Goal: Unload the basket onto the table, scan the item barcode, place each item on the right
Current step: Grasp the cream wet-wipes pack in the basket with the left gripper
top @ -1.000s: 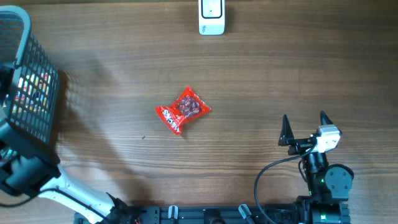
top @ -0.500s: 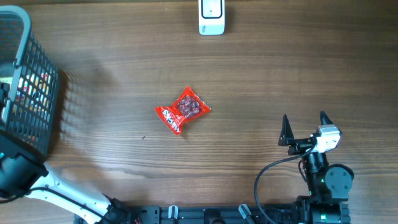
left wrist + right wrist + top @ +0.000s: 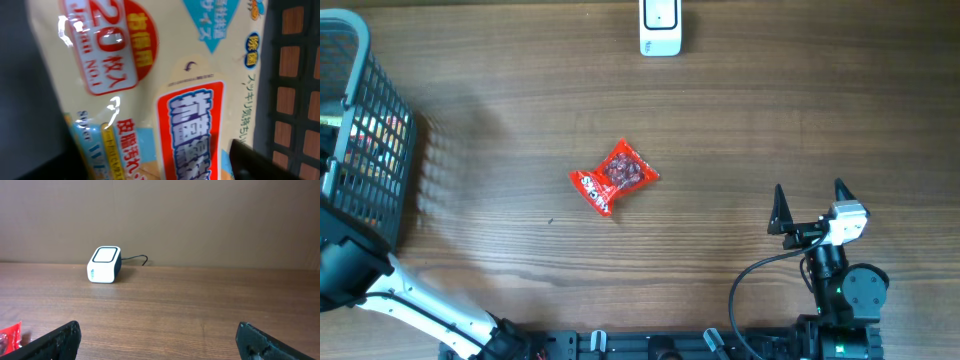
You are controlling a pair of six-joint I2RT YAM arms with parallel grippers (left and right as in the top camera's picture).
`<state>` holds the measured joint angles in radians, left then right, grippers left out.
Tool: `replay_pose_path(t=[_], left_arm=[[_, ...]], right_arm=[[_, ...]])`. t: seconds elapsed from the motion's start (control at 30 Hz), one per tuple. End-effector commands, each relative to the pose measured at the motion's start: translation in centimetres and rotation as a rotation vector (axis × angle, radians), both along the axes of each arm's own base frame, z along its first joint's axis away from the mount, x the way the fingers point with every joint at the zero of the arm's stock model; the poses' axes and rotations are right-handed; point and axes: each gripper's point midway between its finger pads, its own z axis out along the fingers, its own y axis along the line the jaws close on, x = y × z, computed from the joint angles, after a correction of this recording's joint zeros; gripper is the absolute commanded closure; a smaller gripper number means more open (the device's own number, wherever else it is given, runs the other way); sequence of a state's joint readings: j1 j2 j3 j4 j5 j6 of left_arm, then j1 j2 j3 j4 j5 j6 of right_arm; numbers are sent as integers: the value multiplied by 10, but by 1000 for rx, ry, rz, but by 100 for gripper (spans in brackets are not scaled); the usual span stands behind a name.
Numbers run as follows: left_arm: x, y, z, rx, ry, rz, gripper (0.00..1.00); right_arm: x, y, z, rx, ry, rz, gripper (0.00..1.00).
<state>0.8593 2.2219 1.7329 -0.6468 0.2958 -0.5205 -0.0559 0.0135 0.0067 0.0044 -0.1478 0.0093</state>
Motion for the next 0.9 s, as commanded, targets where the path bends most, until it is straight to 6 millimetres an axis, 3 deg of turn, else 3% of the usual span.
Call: replay_pose_path(t=[0.0,0.2,0.33,0.43,0.53,0.73,0.8,0.83,0.87], left_arm=[[2,-18,-37,-83,33,-25,25],[4,-29,-49,-97,48,-41,18],[1,-38,-73,-131,78,-48,18],[0,-39,-79,-140,86,-48,31],[0,-38,-78,-138,85,-48,51],[1,-37,-79,-131,80,-48,68],[2,-37,-79,-129,78,-48,81],[2,-37,-79,-129,78,-48,93],[2,-36,-79,-129,77,-48,96]], right_arm=[[0,-3,2,-8,-9,-15,0],[0,-3,2,-8,-9,-15,0],[0,-3,2,-8,-9,-15,0],[0,-3,2,-8,-9,-15,0],[0,-3,2,-8,-9,-15,0],[0,-3,2,-8,-9,-15,0],[0,-3,2,-8,-9,-15,0],[0,-3,2,-8,-9,-15,0],[0,-3,2,-8,-9,-15,0]])
